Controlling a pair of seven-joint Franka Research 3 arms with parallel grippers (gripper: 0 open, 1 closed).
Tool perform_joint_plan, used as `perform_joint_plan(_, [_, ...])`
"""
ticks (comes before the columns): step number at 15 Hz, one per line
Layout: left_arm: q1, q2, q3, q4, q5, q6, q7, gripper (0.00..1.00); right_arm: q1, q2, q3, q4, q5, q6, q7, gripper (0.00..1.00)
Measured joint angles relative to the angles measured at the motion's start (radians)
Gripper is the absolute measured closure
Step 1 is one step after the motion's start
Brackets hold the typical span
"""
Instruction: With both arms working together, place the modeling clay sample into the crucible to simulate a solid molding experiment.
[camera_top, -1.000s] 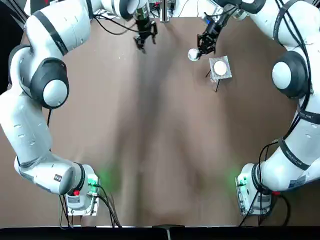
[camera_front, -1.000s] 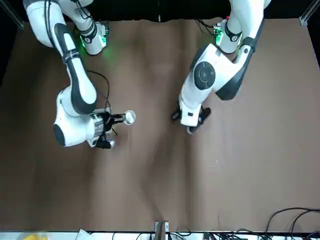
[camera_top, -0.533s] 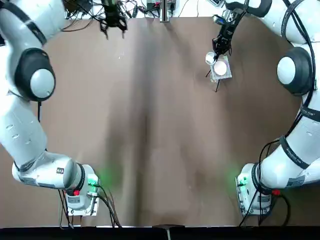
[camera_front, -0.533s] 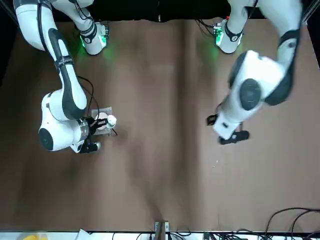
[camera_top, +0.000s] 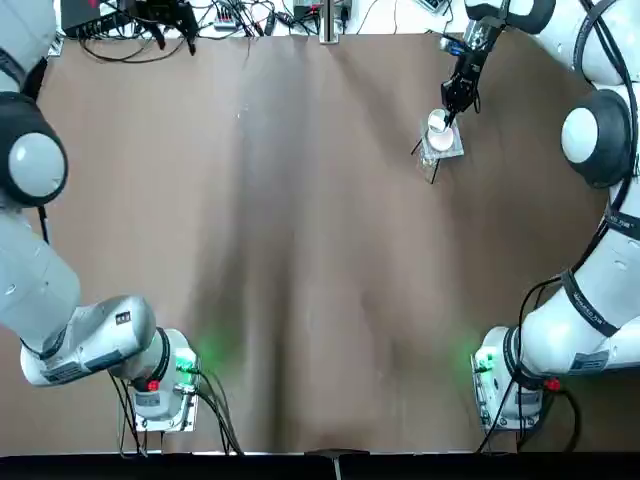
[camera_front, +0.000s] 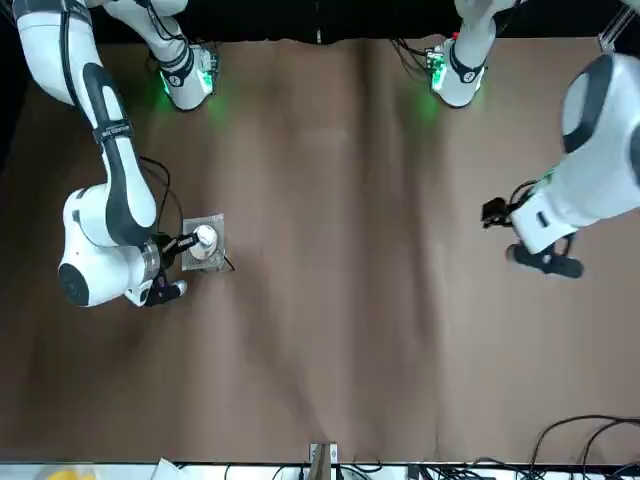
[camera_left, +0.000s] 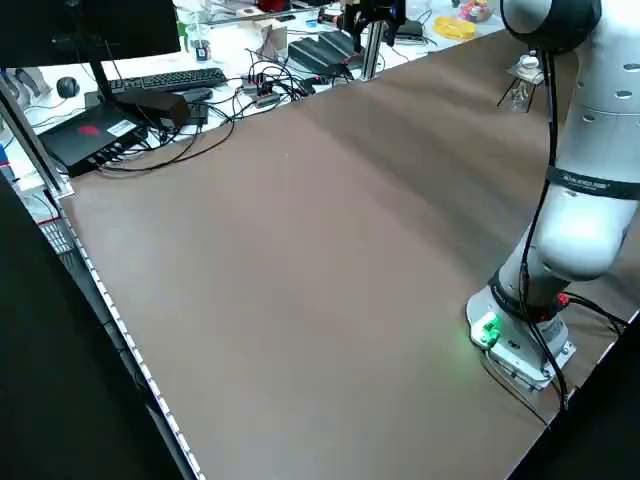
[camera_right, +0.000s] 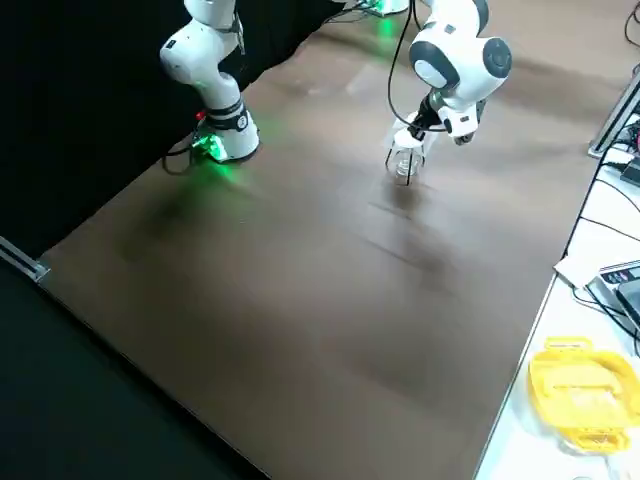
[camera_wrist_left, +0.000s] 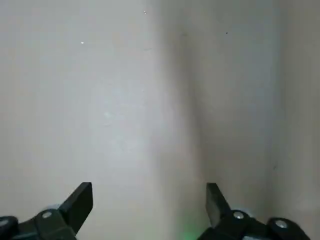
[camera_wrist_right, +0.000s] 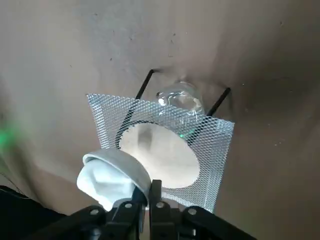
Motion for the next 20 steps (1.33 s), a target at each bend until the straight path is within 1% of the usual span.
perform_joint_plan(3, [0.176,-0.022,-0.150,-0.031,-0.001,0.000,0.021,0.00,0.000,0.003,0.001,-0.001,-0.016,0.000,-0.001,0.93])
perform_joint_plan(4, [0.210,-0.033,-0.182,-0.040,-0.002,0.002,0.018,0.00,0.000,0.006,0.001,-0.003,-0.023,0.001,-0.001,0.93])
perform_joint_plan(5, [0.229,-0.046,-0.198,-0.045,-0.002,0.002,0.017,0.00,0.000,0.011,0.001,-0.006,-0.032,0.002,-0.001,0.93])
perform_joint_plan(8, [0.257,-0.085,-0.199,-0.045,-0.001,0.002,0.017,0.00,-0.001,0.035,0.001,-0.006,-0.054,0.005,-0.004,0.93])
perform_joint_plan(10, [0.260,-0.091,-0.199,-0.041,0.004,0.004,0.005,0.00,-0.001,0.035,0.002,-0.005,-0.054,0.004,-0.004,0.93])
perform_joint_plan(12, [0.255,-0.091,-0.202,-0.036,0.048,0.005,-0.007,0.00,-0.001,0.036,0.002,-0.005,-0.055,0.004,-0.004,0.93])
perform_joint_plan(13, [0.247,-0.091,-0.202,-0.034,0.081,0.007,-0.008,0.00,-0.001,0.036,0.002,-0.006,-0.056,0.005,-0.004,0.91])
perform_joint_plan(14, [0.229,-0.091,-0.196,-0.031,0.109,0.008,-0.008,0.00,-0.001,0.038,0.002,-0.006,-0.056,0.006,-0.004,0.85])
perform_joint_plan(15, [0.185,-0.093,-0.159,-0.028,0.127,0.008,-0.020,0.00,-0.001,0.039,0.002,-0.006,-0.056,0.006,-0.004,0.75])
perform_joint_plan(16, [0.114,-0.098,-0.081,-0.022,0.131,0.008,-0.030,0.00,-0.001,0.041,0.002,-0.006,-0.056,0.006,-0.004,0.66])
perform_joint_plan(17, [0.033,-0.105,0.017,-0.013,0.128,0.009,-0.039,0.00,-0.001,0.041,0.003,-0.005,-0.056,0.006,-0.004,0.57])
perform_joint_plan(18, [-0.044,-0.119,0.123,0.001,0.102,0.010,-0.047,0.00,-0.001,0.041,0.004,-0.004,-0.056,0.006,-0.004,0.48])
perform_joint_plan(20, [-0.166,-0.184,0.341,0.016,-0.039,-0.002,-0.051,0.00,-0.001,0.041,0.004,-0.002,-0.056,0.006,-0.004,0.47])
